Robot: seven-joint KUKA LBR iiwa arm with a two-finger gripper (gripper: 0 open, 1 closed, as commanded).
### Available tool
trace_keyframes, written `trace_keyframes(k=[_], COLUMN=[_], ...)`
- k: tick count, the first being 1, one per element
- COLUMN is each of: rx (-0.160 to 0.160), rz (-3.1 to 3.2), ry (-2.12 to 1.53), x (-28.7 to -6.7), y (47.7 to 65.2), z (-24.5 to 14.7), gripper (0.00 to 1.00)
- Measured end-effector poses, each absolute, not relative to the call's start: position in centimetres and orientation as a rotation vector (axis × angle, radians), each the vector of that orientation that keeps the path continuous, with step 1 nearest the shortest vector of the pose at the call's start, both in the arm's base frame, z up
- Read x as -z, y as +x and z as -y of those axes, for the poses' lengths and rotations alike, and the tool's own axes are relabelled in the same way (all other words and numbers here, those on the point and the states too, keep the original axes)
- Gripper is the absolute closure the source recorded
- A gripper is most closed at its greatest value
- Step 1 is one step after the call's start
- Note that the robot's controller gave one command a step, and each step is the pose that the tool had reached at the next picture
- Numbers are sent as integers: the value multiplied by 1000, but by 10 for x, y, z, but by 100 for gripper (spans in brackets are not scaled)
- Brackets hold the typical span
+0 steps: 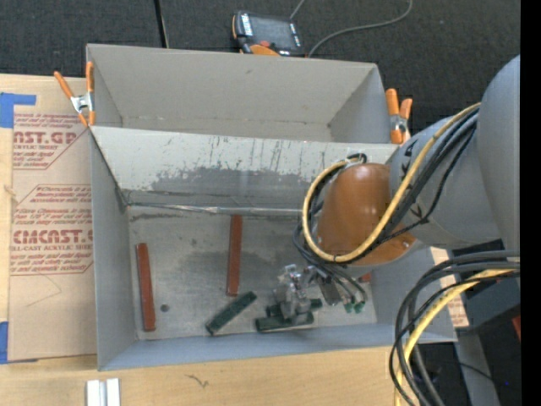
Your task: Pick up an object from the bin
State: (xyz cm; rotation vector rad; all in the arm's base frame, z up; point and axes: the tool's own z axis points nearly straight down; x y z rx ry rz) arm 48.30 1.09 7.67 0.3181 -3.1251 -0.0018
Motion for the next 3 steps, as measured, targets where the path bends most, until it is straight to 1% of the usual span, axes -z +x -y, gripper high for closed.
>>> trace_keyframes(k=[1,2,3], rx=[1,-4,7], rz=[3129,3061,3046], ry=[318,718,789], x=[-77,-70,-111], y=[485,527,510], z=[-11,58,-36], gripper=[0,0,0])
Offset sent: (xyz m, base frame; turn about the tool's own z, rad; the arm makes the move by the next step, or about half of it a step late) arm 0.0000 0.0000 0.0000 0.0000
